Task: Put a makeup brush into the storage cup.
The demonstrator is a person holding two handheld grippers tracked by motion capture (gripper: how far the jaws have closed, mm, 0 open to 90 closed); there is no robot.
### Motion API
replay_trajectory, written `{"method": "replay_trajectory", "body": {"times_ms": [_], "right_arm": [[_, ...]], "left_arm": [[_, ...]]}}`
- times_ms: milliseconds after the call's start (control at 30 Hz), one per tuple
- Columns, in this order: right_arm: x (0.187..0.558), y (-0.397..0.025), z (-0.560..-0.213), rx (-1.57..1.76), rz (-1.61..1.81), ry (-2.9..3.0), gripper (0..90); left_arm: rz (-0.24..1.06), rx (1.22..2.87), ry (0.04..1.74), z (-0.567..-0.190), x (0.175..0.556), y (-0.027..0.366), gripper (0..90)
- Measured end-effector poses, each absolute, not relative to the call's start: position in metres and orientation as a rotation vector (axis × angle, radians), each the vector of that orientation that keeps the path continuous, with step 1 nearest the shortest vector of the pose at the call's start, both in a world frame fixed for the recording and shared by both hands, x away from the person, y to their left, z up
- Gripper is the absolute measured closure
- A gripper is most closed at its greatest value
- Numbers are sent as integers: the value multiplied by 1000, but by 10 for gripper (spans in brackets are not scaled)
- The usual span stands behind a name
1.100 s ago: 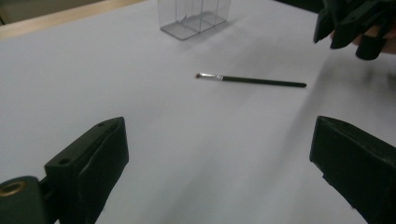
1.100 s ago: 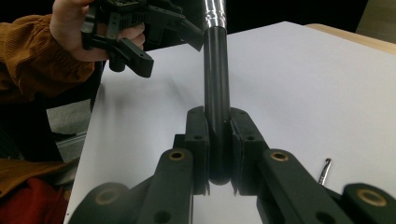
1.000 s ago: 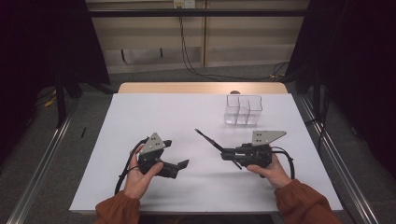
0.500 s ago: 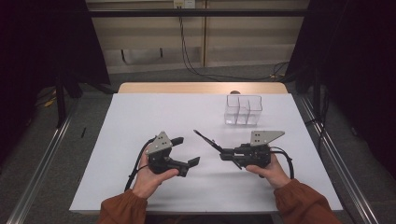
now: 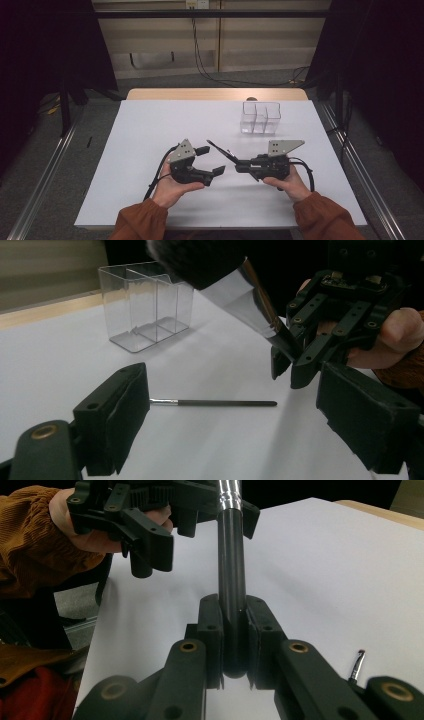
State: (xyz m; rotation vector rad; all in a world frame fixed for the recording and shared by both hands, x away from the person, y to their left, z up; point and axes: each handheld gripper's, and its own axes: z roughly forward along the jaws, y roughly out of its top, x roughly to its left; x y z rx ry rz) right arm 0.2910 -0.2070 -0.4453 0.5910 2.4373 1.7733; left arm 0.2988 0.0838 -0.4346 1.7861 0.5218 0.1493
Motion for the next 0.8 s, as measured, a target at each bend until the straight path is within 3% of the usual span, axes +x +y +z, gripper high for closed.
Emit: {"method": "replay_trajectory", "body": {"times_ms": [267, 733, 800], "right_arm": [[291, -207, -447, 594, 1748, 2449, 803], [291, -208, -452, 605, 1778, 2434, 802], [291, -207, -453, 601, 1780, 2438, 802]], "left_arm": [[141, 1777, 492, -430, 299, 69, 212], [97, 1733, 492, -428, 303, 65, 494], [95, 1735, 492, -428, 302, 65, 500]]}}
